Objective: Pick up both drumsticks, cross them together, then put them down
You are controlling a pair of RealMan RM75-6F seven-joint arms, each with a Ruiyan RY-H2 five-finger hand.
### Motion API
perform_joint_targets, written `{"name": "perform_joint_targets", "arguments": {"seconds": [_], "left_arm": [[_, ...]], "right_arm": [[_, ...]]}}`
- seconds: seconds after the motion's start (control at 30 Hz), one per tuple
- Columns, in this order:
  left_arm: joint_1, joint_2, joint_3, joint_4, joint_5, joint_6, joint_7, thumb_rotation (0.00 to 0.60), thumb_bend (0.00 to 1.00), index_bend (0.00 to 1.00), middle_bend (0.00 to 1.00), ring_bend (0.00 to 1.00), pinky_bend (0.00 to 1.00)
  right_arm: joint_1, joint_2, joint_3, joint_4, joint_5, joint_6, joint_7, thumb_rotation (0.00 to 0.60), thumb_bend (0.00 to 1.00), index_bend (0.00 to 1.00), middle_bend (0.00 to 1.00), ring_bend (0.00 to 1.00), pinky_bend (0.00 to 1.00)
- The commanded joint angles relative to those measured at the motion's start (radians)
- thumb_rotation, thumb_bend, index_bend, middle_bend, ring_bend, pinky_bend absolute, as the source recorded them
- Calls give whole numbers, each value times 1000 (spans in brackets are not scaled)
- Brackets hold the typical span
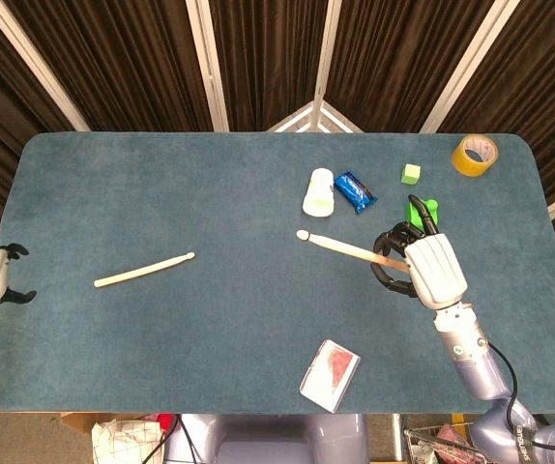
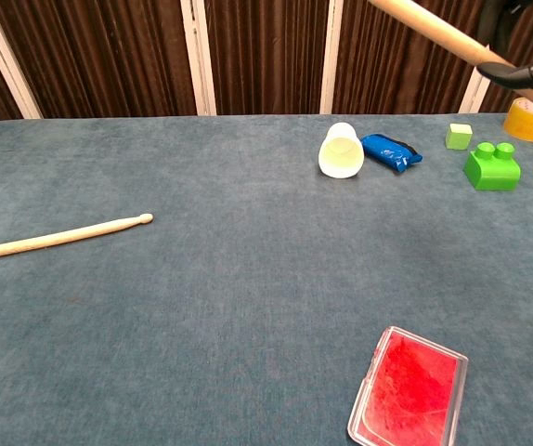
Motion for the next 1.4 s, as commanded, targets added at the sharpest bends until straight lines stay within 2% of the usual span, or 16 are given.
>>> {"name": "perform_joint_targets", "arguments": {"seconds": [0.03,0.23,0.37,0.5,0.7,1.1,1.4], "left_arm": [[-38,-40,5,29,-19,-2,27,600,289,325,293,0,40],[-63,-117,14,64,55,0,-25,600,289,402,318,8,40],[-75,-165,38,83,106,17,-25,600,289,417,339,29,40],[-88,-216,53,110,113,49,-5,600,295,406,346,34,40],[-105,-305,50,171,78,83,11,600,376,395,360,48,40],[-163,-399,35,232,-35,99,118,600,376,363,366,48,40],[-197,-476,33,271,-55,106,154,600,379,357,379,57,40]], "right_arm": [[-1,2,2,-8,4,0,-12,600,446,699,625,423,10],[1,-1,4,-9,10,-2,-22,600,446,699,625,423,10],[0,-5,2,-10,19,-6,-35,600,446,699,625,423,10],[-3,-8,0,-4,25,-7,-40,600,446,699,625,423,10],[-13,-3,-4,10,35,-5,-32,600,446,707,625,423,10],[-24,20,0,22,40,2,-16,600,447,707,625,423,10],[-32,32,-5,28,40,3,-10,600,446,707,625,423,11]]}}
